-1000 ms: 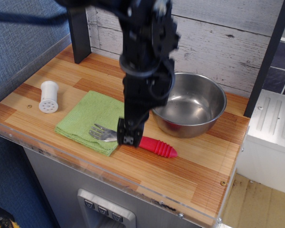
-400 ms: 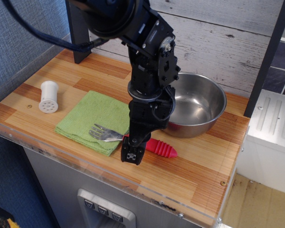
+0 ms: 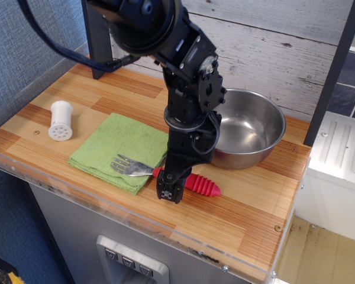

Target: PICK UP THE FORK AND PUT ANOTHER SIDE OF THE TABLE

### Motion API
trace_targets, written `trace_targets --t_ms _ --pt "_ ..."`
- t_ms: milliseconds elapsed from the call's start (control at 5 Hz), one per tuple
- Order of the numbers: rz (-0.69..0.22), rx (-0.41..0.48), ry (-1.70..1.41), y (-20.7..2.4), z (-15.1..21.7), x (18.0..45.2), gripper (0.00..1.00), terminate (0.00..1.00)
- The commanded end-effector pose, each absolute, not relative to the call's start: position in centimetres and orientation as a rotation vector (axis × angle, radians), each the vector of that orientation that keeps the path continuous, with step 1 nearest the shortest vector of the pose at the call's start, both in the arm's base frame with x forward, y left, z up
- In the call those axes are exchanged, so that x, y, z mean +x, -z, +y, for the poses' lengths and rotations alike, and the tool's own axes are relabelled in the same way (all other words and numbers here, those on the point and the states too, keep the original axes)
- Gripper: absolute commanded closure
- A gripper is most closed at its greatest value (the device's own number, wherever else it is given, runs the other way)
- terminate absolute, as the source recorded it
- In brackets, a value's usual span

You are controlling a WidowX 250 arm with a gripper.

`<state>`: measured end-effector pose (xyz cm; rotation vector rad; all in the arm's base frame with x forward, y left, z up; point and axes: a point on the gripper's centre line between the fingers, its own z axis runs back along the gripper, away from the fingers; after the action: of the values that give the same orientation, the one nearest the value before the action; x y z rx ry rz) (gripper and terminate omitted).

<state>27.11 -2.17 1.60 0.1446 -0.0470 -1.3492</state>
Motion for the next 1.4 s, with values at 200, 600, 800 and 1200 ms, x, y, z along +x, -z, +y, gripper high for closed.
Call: trace_targets --t_ms 200,600,800,1200 --pt "-0.105 0.172 1.427 -1.8 -2.5 27.6 1.0 0.0" --pt "-0.098 0.2 1.452 -2.8 -2.6 27.7 1.0 0.0" --pt "-0.101 0.236 1.476 -4.5 -2.4 27.7 1.0 0.0" --pt "-0.143 0.31 1.417 -9.9 -0.6 27.3 1.0 0.0"
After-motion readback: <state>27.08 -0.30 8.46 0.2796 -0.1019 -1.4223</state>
